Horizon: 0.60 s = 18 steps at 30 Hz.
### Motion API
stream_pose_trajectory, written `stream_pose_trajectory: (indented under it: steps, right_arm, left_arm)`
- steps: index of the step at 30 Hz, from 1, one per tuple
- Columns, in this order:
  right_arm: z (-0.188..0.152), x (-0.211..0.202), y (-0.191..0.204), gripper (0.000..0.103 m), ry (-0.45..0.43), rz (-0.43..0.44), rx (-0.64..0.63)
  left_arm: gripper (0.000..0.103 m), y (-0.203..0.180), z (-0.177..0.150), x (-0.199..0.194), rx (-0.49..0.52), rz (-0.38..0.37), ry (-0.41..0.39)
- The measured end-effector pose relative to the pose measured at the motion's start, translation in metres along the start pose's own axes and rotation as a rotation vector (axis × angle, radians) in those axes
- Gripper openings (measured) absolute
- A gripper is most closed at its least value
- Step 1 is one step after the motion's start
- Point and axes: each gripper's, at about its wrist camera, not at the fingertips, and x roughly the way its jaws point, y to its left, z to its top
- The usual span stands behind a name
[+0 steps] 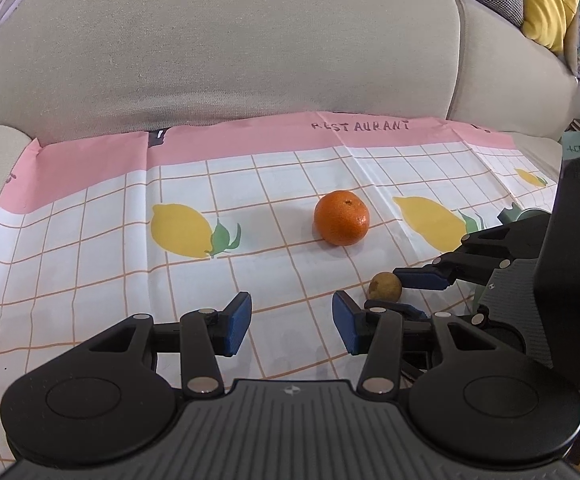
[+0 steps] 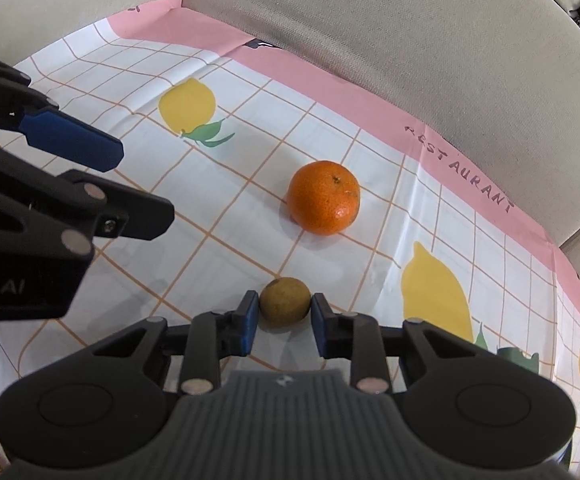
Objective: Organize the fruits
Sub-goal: 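Grasp the brown kiwi with the right tool while the left tool grasps the orange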
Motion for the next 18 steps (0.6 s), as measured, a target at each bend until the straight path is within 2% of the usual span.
stream_pose_trajectory:
  steps: [8,13,18]
  right_arm:
    - [0.001,-0.022,-0.021,0.024,-0.1,-0.006,0.093]
    - [0.006,-0.037,-0.047,0.024,-0.16,-0.03,0.176]
    - [0.001,-0.038,-0.072,0.024,-0.176,-0.02,0.284]
  left_arm:
    - [0.055,-0.005,0.009,0.003,0.033,0.021,-0.018]
    - [0.055,-0.016,0.024,0.011,0.098,0.016,-0.033]
    - [0.055,-0.028,0.031,0.027,0.14,-0.019,-0.034]
